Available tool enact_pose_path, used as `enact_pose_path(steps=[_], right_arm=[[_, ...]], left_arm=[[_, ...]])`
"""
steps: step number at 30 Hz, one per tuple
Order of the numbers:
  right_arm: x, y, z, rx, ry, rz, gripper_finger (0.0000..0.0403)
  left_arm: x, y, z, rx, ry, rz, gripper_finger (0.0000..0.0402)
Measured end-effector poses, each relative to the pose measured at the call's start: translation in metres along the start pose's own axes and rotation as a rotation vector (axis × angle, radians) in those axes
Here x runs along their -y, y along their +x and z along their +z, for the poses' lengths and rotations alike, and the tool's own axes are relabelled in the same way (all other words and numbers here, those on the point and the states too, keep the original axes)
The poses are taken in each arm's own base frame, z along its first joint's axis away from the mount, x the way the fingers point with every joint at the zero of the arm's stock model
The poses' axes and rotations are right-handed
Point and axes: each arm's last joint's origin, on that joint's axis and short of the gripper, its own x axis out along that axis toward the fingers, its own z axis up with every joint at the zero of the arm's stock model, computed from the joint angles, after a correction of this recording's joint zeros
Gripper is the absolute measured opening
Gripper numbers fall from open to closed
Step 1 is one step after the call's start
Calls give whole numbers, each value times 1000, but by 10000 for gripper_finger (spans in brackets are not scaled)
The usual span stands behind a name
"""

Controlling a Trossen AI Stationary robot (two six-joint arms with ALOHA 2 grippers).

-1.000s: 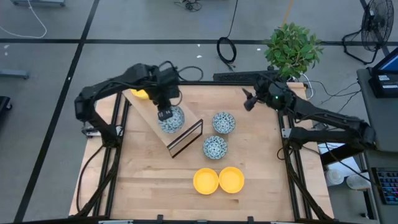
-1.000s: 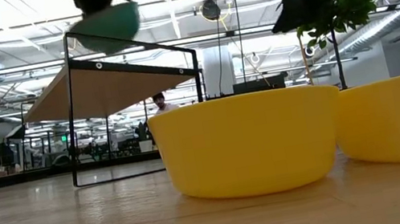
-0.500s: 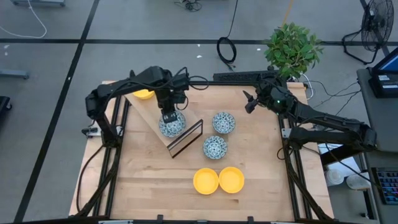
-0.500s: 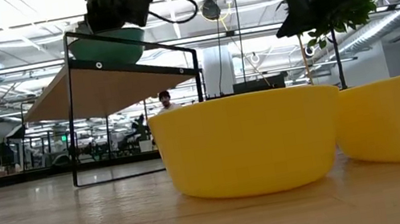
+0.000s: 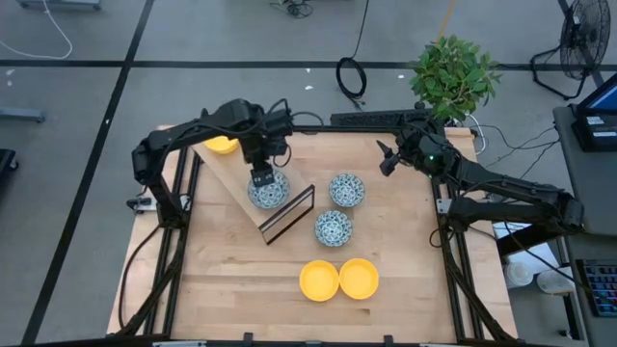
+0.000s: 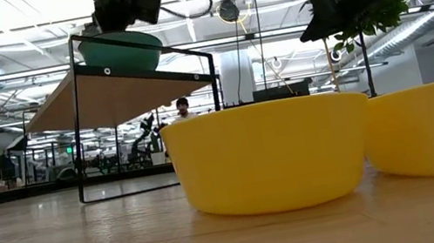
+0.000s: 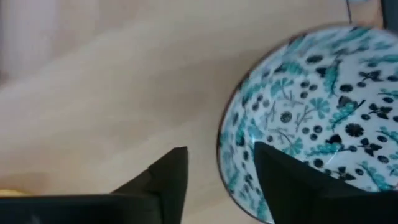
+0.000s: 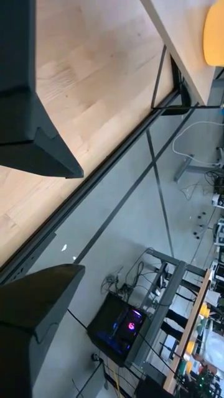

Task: Pick & Place Mini bowls
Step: Stack the top green patterned bowl on the green patterned bowl on the shelf

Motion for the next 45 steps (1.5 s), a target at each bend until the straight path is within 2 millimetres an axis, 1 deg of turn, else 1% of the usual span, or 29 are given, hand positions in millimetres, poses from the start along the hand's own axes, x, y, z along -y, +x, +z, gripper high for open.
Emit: enact_pose_path(steps=[3,8,11,14,17,20,21,23,26,28,30,32,34,36,38,42,43,45], right_arm=[[0,0,0,0,0,0,224],[0,0,0,1,0,0,224],[-1,0,1,13,6,12,224],[-5,-1,3,33,26,85,223],[-13,-4,5,62,43,216,222],[-24,-9,10,108,79,421,222],[-29,-11,12,123,97,519,222],[-40,-19,16,152,135,762,221],[-59,-36,23,207,164,1154,220],[-72,-50,23,272,164,1368,221],[-85,-67,21,358,169,1518,221],[-97,-84,19,451,187,1585,221],[-112,-101,15,498,180,1580,219],[-129,-117,8,462,139,1505,218],[-146,-129,6,344,92,1335,217],[-171,-146,21,25,38,881,216],[-177,-149,24,-57,26,812,216],[-192,-152,29,-242,12,746,216]], left_arm=[[1,-19,2,75,4,43,215],[5,-61,1,244,61,99,236],[8,-92,-11,377,93,117,241],[15,-118,-29,525,123,126,239],[26,-135,-44,681,162,125,233],[40,-143,-63,838,237,100,227],[45,-143,-70,887,264,81,225],[54,-134,-80,951,306,46,222],[67,-107,-92,1027,372,-4,219],[74,-88,-101,1096,414,-34,219],[79,-71,-111,1173,431,-57,220],[83,-57,-121,1232,435,-78,219],[87,-46,-133,1292,442,-96,216],[91,-39,-144,1370,443,-109,209],[94,-30,-153,1429,448,-102,201],[98,-11,-162,1474,514,-84,184],[98,-7,-162,1482,520,-89,180],[98,-1,-162,1481,510,-100,174]])
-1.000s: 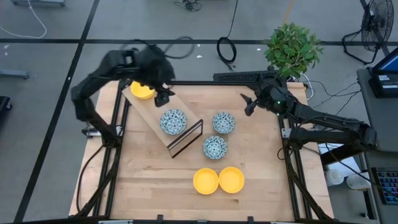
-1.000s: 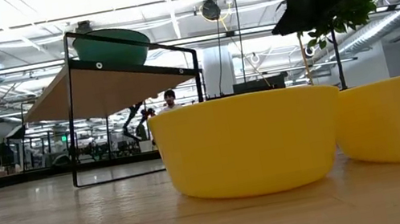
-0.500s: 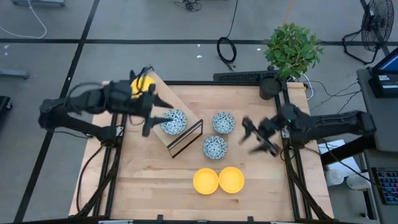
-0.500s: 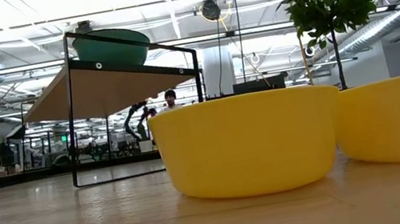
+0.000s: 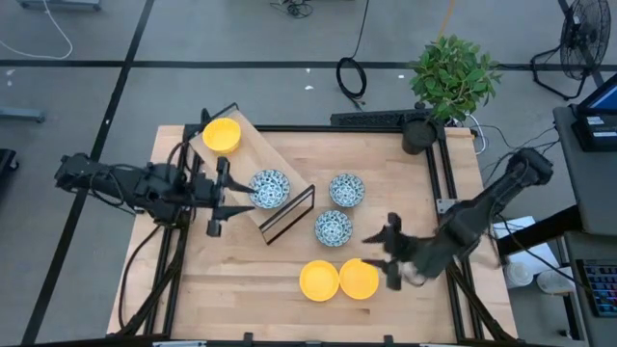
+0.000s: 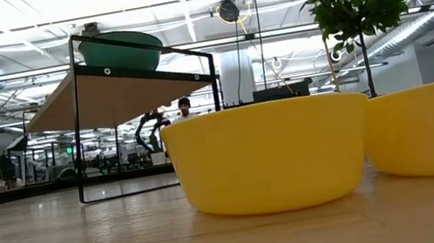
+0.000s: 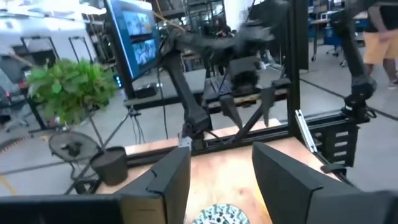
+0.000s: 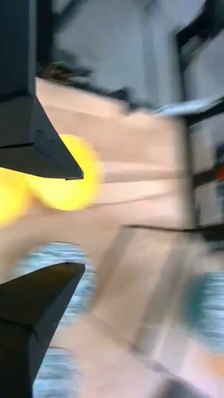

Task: Pick & Place Mini bowls
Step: Stack the top green patterned bowl on the green patterned bowl on the shelf

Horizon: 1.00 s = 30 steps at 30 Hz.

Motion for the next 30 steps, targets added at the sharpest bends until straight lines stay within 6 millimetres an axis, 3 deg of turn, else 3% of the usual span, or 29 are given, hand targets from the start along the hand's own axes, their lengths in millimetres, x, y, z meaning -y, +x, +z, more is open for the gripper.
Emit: enact_pose_path(steps=[5,12,18,30], right_arm=[[-24,31,-3,-404,84,-72,216],[-17,81,-33,-739,226,-188,216],[-4,100,-36,-776,333,-267,216],[6,101,-56,-804,390,-342,216]], left_arm=[[1,12,-14,-63,37,9,164],[6,31,-27,-125,33,-10,161],[9,42,-34,-158,7,-14,161],[9,43,-35,-159,11,-17,161]])
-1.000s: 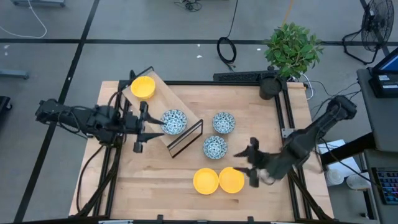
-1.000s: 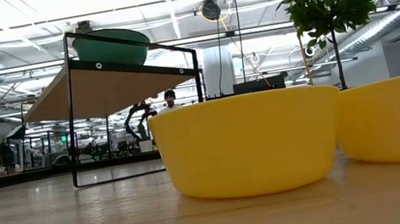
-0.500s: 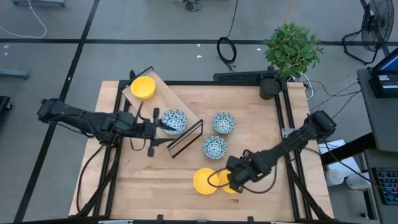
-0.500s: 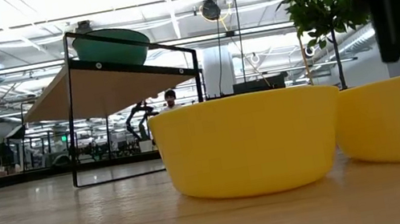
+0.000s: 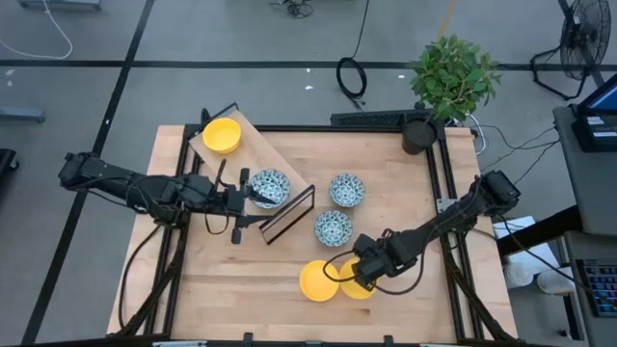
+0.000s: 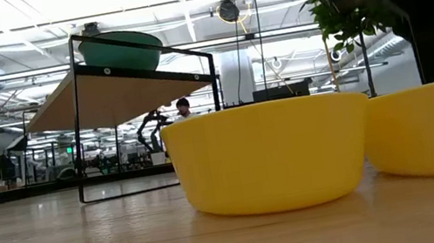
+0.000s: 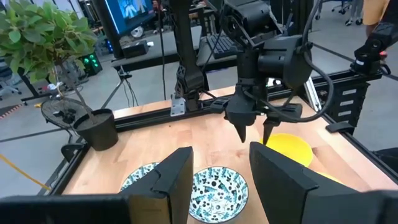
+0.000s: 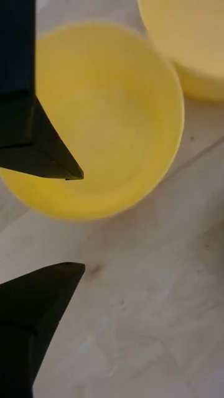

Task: Pick & Place Mini bowls
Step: Stack the top green patterned bowl on the green patterned bowl on the shelf

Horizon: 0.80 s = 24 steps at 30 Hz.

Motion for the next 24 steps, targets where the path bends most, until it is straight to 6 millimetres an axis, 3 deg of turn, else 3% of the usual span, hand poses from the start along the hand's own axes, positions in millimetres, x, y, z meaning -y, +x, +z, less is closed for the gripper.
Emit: enact_pose_path(steps=[11,17,21,24], right_arm=[[8,5,0,50,-57,-27,216],[20,-26,15,270,-48,14,216],[42,-50,28,432,28,-33,216],[64,-58,46,485,124,-83,216]], left_arm=[[0,0,0,-1,-24,-1,161],[0,0,1,7,-45,1,161],[0,0,1,6,-65,0,161],[0,0,1,6,-79,0,161]])
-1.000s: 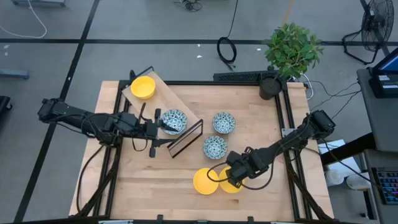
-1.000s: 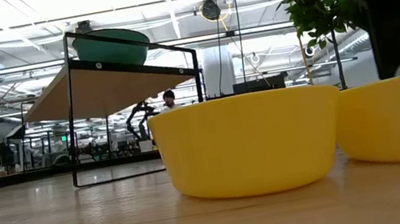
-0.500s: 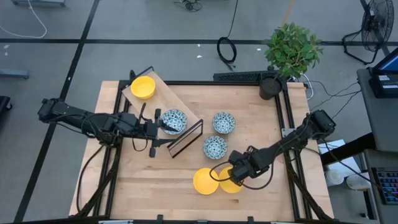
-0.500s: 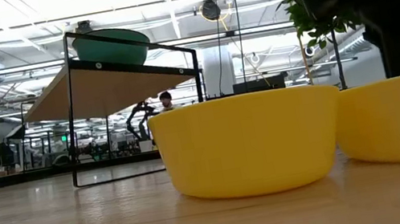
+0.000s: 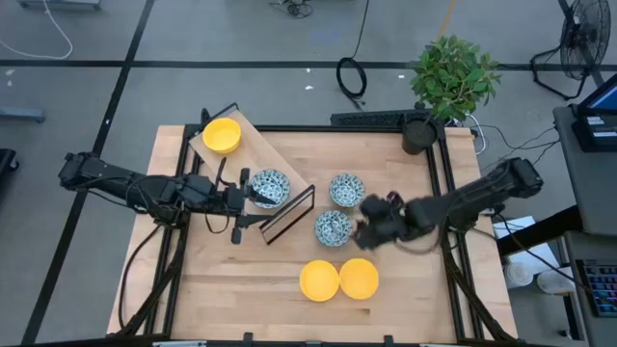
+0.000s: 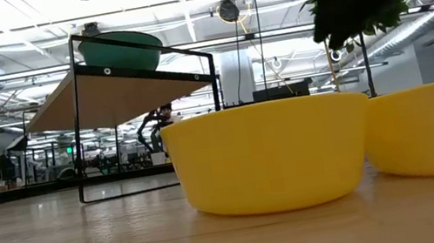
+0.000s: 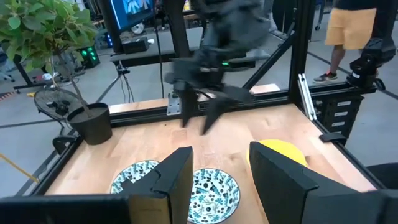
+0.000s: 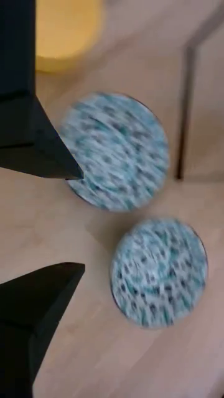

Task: Pick & Place Mini bowls
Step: Stack the top green patterned bowl on the green patterned bowl on the shelf

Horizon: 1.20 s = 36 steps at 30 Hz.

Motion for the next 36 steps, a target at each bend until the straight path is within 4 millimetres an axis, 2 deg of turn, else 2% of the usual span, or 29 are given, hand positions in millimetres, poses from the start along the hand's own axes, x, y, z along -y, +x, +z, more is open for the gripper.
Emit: enact_pose_path(steps=[6,10,13,18,24,30,36], right_arm=[[50,46,24,-170,138,-96,216],[81,74,33,-205,212,-115,216],[96,89,36,-198,277,-76,216],[104,112,33,-147,331,92,216],[115,119,20,-151,325,3,207],[117,122,14,-158,321,1,179],[116,127,13,-93,275,50,146]], left_arm=[[0,0,0,0,-16,0,161],[0,0,0,0,-15,0,161],[0,0,0,0,-11,0,161],[0,0,0,-1,-8,0,161],[0,0,0,-1,-8,0,161],[0,0,0,-1,-4,0,161],[0,0,0,1,9,0,161]])
